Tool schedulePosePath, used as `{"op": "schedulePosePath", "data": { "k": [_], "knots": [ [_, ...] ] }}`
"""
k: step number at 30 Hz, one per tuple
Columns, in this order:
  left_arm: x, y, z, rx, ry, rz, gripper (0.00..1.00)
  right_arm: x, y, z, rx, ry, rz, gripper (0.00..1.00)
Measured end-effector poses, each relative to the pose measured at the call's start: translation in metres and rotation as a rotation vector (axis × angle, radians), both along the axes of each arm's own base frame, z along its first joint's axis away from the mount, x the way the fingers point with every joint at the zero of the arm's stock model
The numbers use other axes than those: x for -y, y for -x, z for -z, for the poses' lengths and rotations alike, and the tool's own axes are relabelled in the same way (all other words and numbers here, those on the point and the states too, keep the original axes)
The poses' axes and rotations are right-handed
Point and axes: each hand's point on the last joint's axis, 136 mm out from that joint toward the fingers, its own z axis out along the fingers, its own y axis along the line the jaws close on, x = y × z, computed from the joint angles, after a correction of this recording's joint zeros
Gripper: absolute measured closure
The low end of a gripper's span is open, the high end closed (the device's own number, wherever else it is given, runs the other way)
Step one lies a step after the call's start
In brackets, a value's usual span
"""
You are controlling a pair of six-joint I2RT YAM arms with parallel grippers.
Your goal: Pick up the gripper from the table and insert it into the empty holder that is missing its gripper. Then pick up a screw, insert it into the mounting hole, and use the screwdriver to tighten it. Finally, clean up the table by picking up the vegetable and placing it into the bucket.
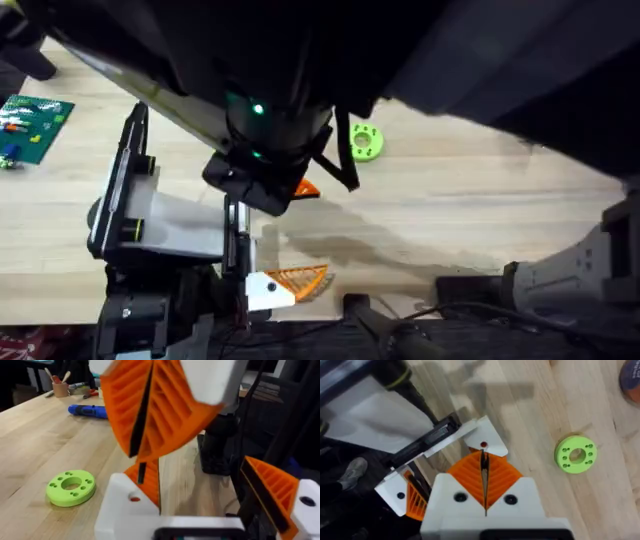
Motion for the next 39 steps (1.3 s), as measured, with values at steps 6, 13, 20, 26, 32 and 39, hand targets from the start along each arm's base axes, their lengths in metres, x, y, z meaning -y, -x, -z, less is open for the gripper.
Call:
{"op": "schedulePosePath", "data": {
  "k": [6,13,20,26,32,39],
  "knots": [
    [0.0,0.0,0.0,0.0,0.0,0.0,0.012,0.0,0.0,0.0,0.0,0.001,0.0,0.994],
    [0.0,0.0,0.0,0.0,0.0,0.0,0.012,-0.005,-0.002,0.013,-0.013,0.034,0.0,0.994],
    [0.0,-0.001,0.0,-0.021,0.001,-0.007,0.012,-0.006,-0.003,0.024,-0.025,0.065,0.0,0.995],
    [0.0,-0.001,0.0,-0.021,0.001,-0.007,0.012,-0.006,-0.003,0.024,-0.024,0.065,0.0,0.995],
    [0.0,-0.001,0.0,-0.021,0.001,-0.006,0.012,-0.011,-0.005,0.022,-0.016,0.045,0.0,0.995],
    [0.0,-0.001,0.0,-0.017,0.0,-0.005,0.012,-0.016,-0.007,0.021,-0.009,0.025,0.0,0.995]
  ]
}}
